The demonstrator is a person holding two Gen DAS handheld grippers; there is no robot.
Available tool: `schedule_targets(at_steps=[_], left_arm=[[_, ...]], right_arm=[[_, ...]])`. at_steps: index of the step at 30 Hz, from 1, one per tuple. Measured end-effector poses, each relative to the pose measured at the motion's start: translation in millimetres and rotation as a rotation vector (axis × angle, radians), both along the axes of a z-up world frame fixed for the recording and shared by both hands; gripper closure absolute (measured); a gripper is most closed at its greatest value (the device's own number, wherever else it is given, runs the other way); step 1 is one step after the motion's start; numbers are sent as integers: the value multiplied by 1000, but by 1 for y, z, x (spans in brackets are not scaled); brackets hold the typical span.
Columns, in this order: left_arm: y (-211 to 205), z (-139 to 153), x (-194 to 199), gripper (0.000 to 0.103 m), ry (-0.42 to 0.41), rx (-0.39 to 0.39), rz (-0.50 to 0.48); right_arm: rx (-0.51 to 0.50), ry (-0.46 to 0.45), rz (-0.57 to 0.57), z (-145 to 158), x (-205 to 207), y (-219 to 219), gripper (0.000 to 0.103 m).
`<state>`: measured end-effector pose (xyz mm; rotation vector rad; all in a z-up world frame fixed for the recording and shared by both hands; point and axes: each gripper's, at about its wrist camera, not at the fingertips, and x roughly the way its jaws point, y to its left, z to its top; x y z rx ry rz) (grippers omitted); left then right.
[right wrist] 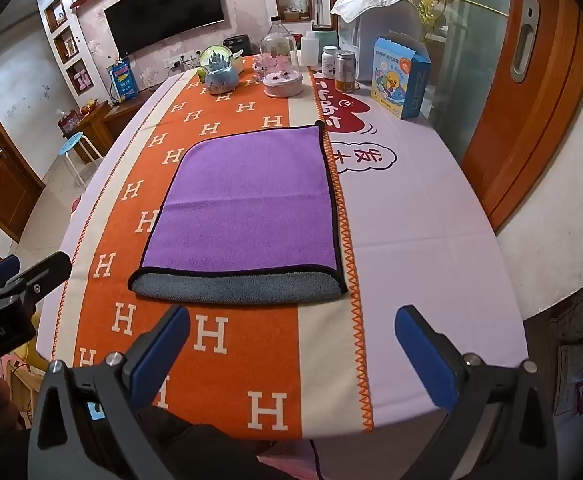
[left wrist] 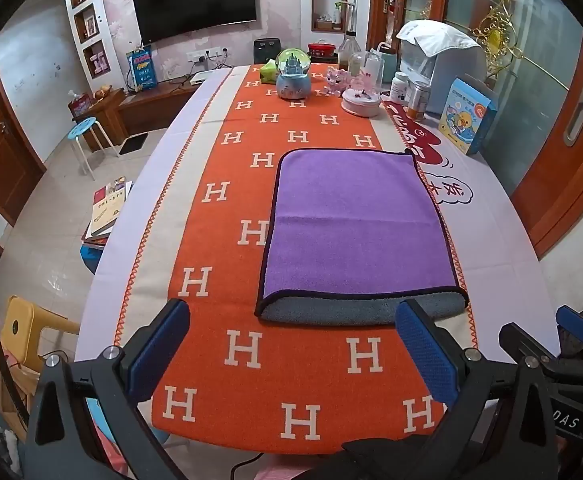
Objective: Fold towel
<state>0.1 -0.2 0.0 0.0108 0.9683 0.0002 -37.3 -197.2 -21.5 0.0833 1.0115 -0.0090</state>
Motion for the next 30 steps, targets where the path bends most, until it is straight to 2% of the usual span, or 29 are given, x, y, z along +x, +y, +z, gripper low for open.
schedule_targets(at_steps=[21,30], left_arm=[[-3,4,5,1,-23,0,-1],[-4,3,2,1,-18,24,-12]], right_arm=[[1,6,-1,0,0,-1,1],[-4,5,-11,-3,-2,-4,1]])
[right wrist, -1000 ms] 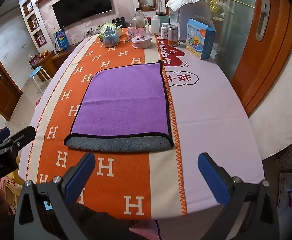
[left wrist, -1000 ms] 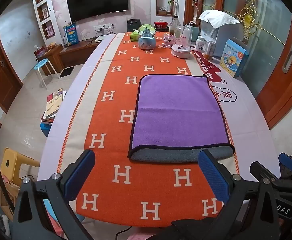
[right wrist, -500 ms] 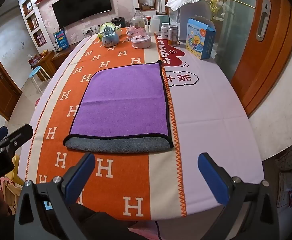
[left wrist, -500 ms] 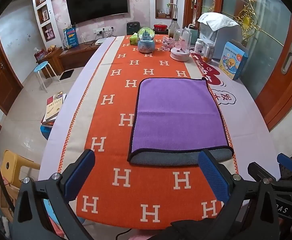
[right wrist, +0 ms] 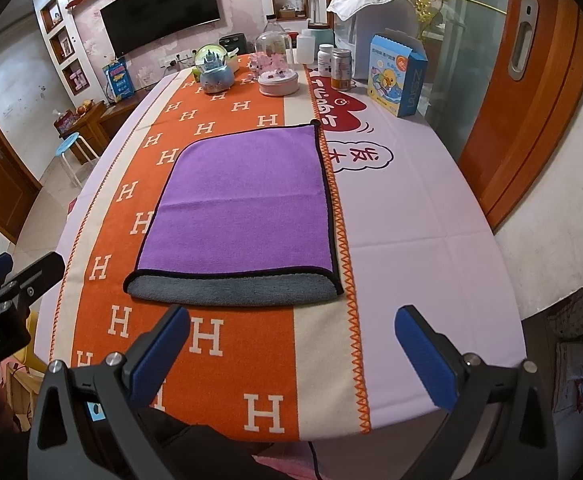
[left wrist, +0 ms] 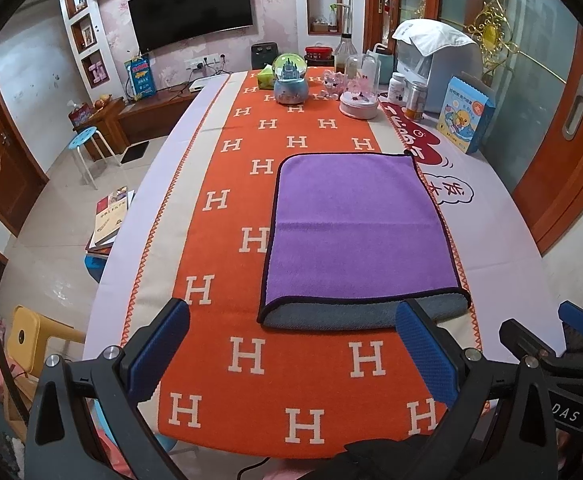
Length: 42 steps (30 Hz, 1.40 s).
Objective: Fold towel
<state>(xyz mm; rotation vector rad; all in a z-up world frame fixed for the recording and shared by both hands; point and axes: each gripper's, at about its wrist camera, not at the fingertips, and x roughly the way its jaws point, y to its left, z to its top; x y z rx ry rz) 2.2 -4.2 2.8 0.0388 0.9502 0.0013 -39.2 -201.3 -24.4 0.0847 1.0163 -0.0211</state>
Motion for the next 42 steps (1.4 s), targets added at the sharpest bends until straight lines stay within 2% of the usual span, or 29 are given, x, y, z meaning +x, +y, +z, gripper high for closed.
schedule_targets(at_steps=[8,16,22,30,36,42], left_arm=[[-1,-5,-2,1,21,8,-14],[3,-12,4,1,62,-38,-29],[4,-11,10,1,62,-48,-46],[17,-17,23,1,84,-57,-59],[30,-32,35,1,116,-48,-62],[37,-57,46,1,157,-22,-99]], right_arm=[[-4,9,-7,3,-1,2,1],[5,13,-15,3,-1,0,1],[21,0,-25,1,2,-6,1],[-9,-18,41,-10,16,-10,1],[-2,-10,60,-24,25,-17,2],[-13,-11,113,-41,32,-21,9]])
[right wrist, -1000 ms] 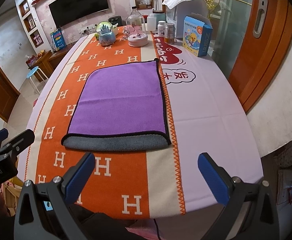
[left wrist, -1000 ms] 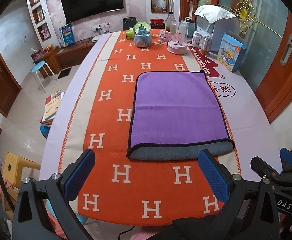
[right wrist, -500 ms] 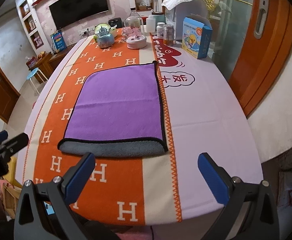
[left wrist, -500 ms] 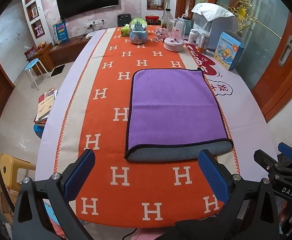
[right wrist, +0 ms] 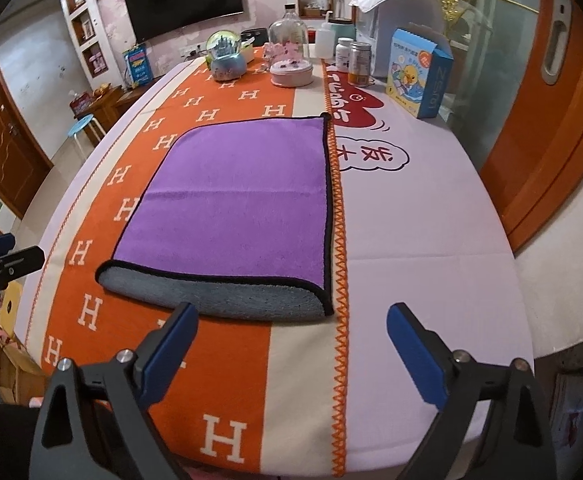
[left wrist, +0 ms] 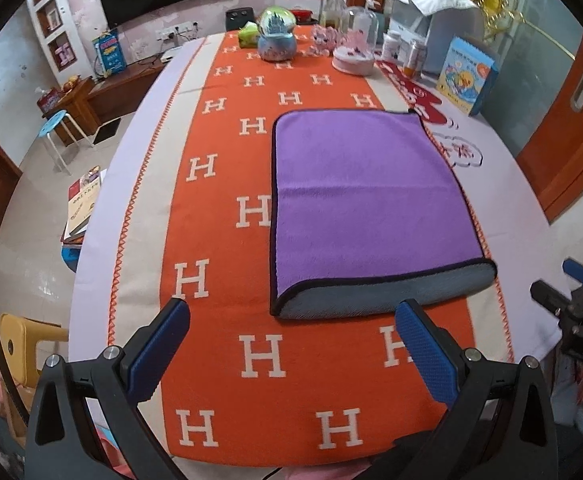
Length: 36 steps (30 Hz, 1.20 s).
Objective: Fold towel
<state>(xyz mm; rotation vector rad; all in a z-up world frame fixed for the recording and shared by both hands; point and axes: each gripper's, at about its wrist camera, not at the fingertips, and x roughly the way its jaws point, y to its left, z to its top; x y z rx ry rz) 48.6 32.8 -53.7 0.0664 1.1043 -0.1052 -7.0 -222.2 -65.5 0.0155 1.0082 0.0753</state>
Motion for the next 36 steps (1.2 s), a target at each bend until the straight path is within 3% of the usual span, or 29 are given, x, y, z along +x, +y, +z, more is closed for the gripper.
schedule_targets(at_steps=[5,13,24,36], left_arm=[[3,-17,10,1,24,-13,-27],[7,-47,33,2,25,-27,-64],[3,-89,56,4,53,-20,-142],[5,-121,70,10,158,-18,-123]], right_arm=[[-28,-4,48,-13,7,1,17],[-87,-22,150,-38,18,1,22],[-80,-4,212,-74,34,-10,31],[-59,40,270,-93,46,-10,53]])
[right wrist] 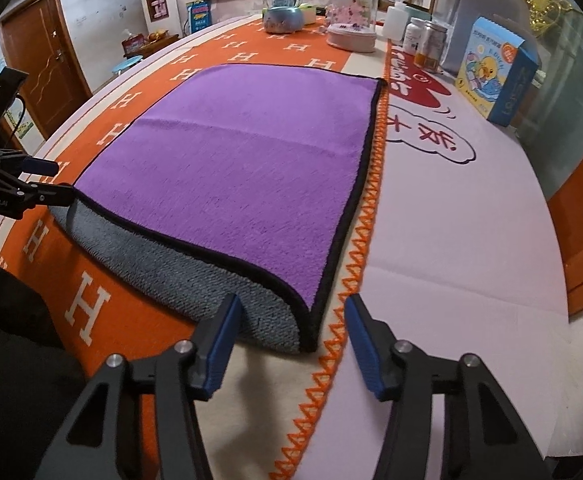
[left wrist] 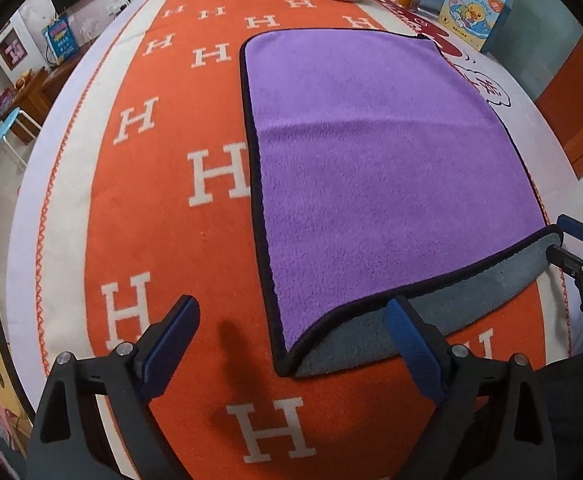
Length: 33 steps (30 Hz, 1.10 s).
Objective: Fold towel
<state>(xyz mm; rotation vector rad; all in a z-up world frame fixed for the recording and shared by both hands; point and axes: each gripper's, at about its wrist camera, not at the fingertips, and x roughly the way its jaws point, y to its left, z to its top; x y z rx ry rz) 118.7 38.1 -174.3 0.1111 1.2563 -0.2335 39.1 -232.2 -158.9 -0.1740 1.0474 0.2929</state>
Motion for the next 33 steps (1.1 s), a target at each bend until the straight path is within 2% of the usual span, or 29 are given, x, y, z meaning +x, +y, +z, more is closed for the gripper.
schedule_targets(at_steps=[9,14,16,23,26,28,33], left_arm=[[-2,-5,-4,34,47,-32,0],[-3,-7,-10,51,71,-59,7],[-1,-6,-13,54,69,-56,9],[14,-3,-19,80,68,-74,38],[18,0,-21,87,68,-84,43],[22,4,-24,90,63,-85,36],[17,8,-22,91,58,-71,21]], right_arm=[[26,18,32,0,-2,4,66],[25,21,30,1,-6,3,71],[29,21,28,2,-8,3,74],[27,10,22,5,-12,1,87],[24,4,16,7,-12,2,93],[28,6,17,8,-10,1,97],[25,-2,14,10,-10,1,98]])
